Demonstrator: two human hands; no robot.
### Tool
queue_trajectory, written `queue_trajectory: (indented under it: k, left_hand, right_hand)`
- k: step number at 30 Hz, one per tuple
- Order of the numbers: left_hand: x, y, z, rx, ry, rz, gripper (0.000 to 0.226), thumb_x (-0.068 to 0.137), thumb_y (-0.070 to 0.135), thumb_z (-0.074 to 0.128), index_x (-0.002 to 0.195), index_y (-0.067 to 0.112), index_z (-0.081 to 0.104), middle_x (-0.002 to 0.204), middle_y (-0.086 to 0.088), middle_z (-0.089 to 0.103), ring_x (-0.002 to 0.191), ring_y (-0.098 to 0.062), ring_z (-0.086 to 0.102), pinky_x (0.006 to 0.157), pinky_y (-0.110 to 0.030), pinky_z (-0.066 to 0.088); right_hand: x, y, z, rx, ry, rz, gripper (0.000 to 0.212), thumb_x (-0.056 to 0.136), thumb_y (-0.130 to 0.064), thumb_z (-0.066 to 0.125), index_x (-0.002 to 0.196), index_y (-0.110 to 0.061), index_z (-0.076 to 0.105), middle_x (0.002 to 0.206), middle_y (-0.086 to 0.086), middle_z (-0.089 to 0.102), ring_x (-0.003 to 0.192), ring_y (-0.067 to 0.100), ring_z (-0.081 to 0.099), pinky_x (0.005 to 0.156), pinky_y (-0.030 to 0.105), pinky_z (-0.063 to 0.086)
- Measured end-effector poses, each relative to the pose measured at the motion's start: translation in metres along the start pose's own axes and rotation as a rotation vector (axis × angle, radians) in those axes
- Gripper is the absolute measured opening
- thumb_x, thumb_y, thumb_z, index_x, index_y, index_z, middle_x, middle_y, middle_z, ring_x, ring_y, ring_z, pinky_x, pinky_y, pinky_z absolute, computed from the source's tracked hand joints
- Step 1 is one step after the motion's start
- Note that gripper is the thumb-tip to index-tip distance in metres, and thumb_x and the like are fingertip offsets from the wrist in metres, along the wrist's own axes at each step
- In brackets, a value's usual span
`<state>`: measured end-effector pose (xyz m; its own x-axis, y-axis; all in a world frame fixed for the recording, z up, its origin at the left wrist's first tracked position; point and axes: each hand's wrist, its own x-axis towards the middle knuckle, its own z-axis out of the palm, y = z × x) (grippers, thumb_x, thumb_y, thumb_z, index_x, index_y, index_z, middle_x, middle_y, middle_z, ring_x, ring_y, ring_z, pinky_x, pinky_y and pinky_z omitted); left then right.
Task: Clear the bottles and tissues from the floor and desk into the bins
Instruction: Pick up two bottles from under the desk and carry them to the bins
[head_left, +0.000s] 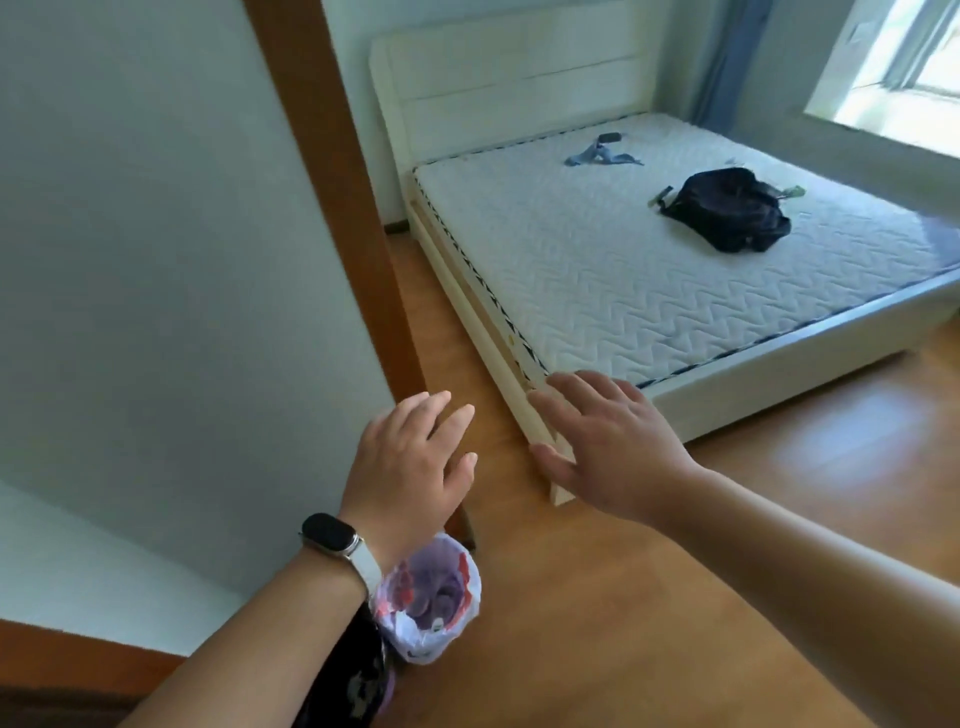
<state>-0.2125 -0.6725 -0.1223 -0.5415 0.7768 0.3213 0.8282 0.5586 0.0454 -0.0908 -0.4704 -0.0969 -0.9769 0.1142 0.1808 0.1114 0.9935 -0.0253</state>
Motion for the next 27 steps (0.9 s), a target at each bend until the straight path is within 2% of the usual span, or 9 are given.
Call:
queue_trajectory:
  k: [2,6,11,18,27]
  left_hand:
    - [0.024,0.034,0.0,-0.017,0.026,0.04,0.048,0.091,0.046,0.044,0.128,0.021,0.061,0.131,-0.007,0.06,0.122,-0.028,0.054,0.095,-0.046,0.045]
    - [0.065,0.1,0.005,-0.042,0.071,0.137,0.045,0.091,0.045,0.047,0.128,0.022,0.059,0.131,-0.006,0.059,0.123,-0.027,0.052,0.097,-0.046,0.044]
    - [0.112,0.174,0.021,-0.09,0.047,0.253,0.045,0.091,0.045,0.048,0.129,0.023,0.057,0.131,-0.004,0.056,0.125,-0.026,0.049,0.099,-0.047,0.043]
    - [0.183,0.261,0.042,-0.154,0.113,0.477,0.045,0.088,0.045,0.05,0.124,0.021,0.059,0.126,-0.004,0.058,0.118,-0.026,0.051,0.093,-0.045,0.043]
    - [0.279,0.352,0.095,-0.305,0.04,0.721,0.049,0.089,0.046,0.046,0.129,0.02,0.058,0.131,-0.004,0.058,0.121,-0.025,0.051,0.095,-0.046,0.045]
  right_hand:
    - [-0.018,0.036,-0.012,-0.001,0.025,0.045,0.052,0.093,-0.054,0.038,0.136,-0.026,0.045,0.138,0.001,0.048,0.129,0.026,0.042,0.105,0.043,0.034]
    - [-0.054,0.102,-0.027,0.002,0.146,0.125,0.049,0.087,-0.051,0.046,0.126,-0.023,0.056,0.126,0.004,0.057,0.119,0.028,0.052,0.097,0.043,0.042]
    - [-0.104,0.172,-0.043,-0.048,0.201,0.245,0.051,0.086,-0.054,0.045,0.125,-0.023,0.056,0.123,0.002,0.058,0.116,0.026,0.053,0.096,0.042,0.043]
    - [-0.166,0.248,-0.056,-0.098,0.209,0.457,0.052,0.087,-0.054,0.045,0.128,-0.023,0.054,0.129,0.004,0.056,0.121,0.027,0.05,0.099,0.043,0.041]
    - [-0.206,0.327,-0.055,-0.167,0.127,0.677,0.053,0.088,-0.054,0.043,0.131,-0.025,0.052,0.135,0.002,0.052,0.127,0.026,0.045,0.102,0.045,0.039]
